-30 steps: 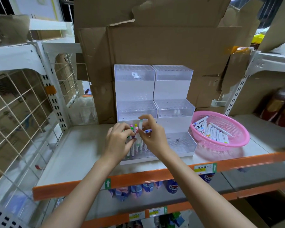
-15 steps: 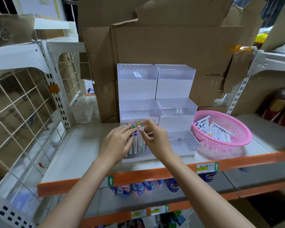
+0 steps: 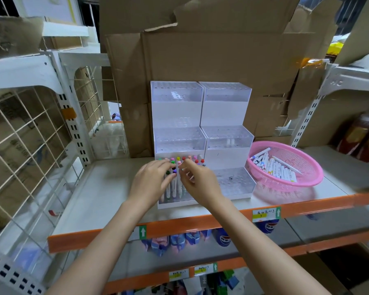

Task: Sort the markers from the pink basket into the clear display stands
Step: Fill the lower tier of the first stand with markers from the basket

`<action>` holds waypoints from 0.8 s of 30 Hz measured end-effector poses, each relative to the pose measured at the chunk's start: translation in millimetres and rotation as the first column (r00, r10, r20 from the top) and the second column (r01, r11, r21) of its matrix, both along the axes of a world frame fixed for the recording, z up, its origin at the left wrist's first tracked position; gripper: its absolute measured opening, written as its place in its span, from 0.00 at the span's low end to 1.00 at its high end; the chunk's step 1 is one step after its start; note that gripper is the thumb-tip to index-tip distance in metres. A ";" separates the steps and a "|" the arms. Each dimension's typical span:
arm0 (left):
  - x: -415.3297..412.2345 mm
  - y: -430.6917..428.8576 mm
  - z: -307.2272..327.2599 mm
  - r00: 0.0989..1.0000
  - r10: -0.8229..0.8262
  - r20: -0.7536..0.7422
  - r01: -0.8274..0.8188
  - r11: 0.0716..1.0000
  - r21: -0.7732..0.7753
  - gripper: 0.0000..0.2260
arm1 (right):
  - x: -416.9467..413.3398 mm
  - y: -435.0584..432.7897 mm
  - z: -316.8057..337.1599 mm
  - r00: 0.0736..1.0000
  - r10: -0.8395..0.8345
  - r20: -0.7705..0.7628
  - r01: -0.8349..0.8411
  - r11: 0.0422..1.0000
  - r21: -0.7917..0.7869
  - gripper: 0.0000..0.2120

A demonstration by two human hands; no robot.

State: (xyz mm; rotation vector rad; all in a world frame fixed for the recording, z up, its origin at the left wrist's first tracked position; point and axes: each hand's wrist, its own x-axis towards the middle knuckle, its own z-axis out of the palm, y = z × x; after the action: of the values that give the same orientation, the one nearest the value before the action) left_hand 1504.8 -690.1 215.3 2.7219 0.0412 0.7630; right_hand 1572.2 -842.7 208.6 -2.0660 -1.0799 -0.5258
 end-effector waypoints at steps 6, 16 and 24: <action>-1.7 -2.1 1.9 0.999 0.011 -0.043 -0.011 1.000 0.006 0.17 | 5.5 0.2 1.0 0.999 -0.038 0.022 0.038 0.999 -0.029 0.03; -1.6 0.0 5.1 0.997 0.007 -0.078 -0.005 1.000 0.030 0.19 | 15.5 1.8 -6.6 0.991 -0.131 0.026 0.134 0.982 -0.130 0.09; -5.5 -1.4 8.3 0.996 -0.003 -0.094 0.007 0.999 0.038 0.20 | 15.0 0.0 -8.0 0.973 -0.145 0.178 0.156 0.986 -0.049 0.11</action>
State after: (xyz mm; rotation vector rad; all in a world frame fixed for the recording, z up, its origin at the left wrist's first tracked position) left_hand 1499.4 -691.6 223.6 2.7917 0.0417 0.6400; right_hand 1587.2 -842.7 200.5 -2.2017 -1.0546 -0.7693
